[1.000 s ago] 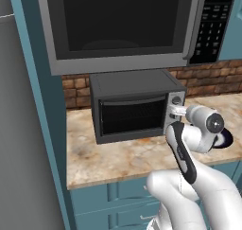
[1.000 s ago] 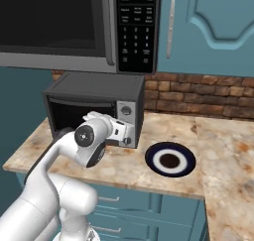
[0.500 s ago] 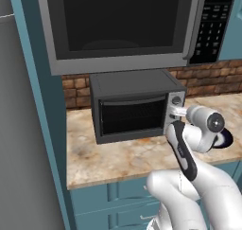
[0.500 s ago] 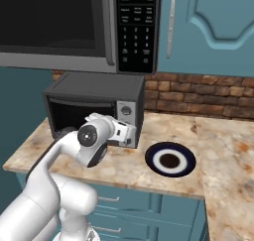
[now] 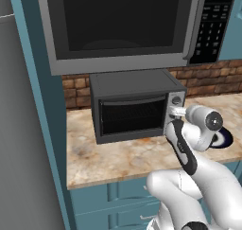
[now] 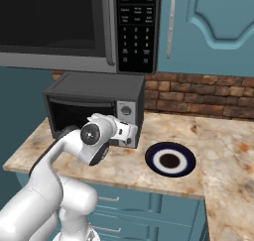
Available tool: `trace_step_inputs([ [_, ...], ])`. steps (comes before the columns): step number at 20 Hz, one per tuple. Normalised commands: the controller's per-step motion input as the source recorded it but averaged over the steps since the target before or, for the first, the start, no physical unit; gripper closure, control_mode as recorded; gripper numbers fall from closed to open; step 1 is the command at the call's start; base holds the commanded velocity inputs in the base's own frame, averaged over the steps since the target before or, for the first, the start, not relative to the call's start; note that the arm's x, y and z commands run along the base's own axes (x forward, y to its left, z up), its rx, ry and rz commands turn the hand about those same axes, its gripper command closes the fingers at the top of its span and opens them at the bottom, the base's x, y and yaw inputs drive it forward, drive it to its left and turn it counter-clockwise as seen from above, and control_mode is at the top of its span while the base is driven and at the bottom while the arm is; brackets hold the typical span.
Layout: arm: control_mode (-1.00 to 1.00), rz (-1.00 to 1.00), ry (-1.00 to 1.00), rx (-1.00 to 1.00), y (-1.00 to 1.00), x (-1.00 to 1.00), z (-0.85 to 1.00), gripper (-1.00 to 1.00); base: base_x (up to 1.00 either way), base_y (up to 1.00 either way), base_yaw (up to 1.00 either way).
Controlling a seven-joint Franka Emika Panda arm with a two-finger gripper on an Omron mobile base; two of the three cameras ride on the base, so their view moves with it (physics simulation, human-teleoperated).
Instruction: Pull the toaster oven rack outwards. Pick up the baguette from the plate and place it on the toaster oven rack. Close the toaster oven door fully and set the temperature to the lowest setting.
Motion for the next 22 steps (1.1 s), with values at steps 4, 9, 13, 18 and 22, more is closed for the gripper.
trace_step_inputs([
  [4, -1.00, 0.00, 0.00, -0.07, 0.00, 0.18, 0.00, -1.00, 0.00, 0.00, 0.00],
  [9, -1.00, 0.00, -0.05, -0.16, 0.00, 0.06, 0.00, -1.00, 0.00, 0.00, 0.00],
  [13, -1.00, 0.00, -0.06, -0.31, 0.00, 0.00, 0.01, -1.00, 0.00, 0.00, 0.00],
  [18, -1.00, 0.00, 0.00, -0.27, 0.00, 0.11, 0.00, -1.00, 0.00, 0.00, 0.00],
  [22, -1.00, 0.00, -0.01, -0.19, 0.00, 0.14, -0.06, -1.00, 0.00, 0.00, 0.00],
])
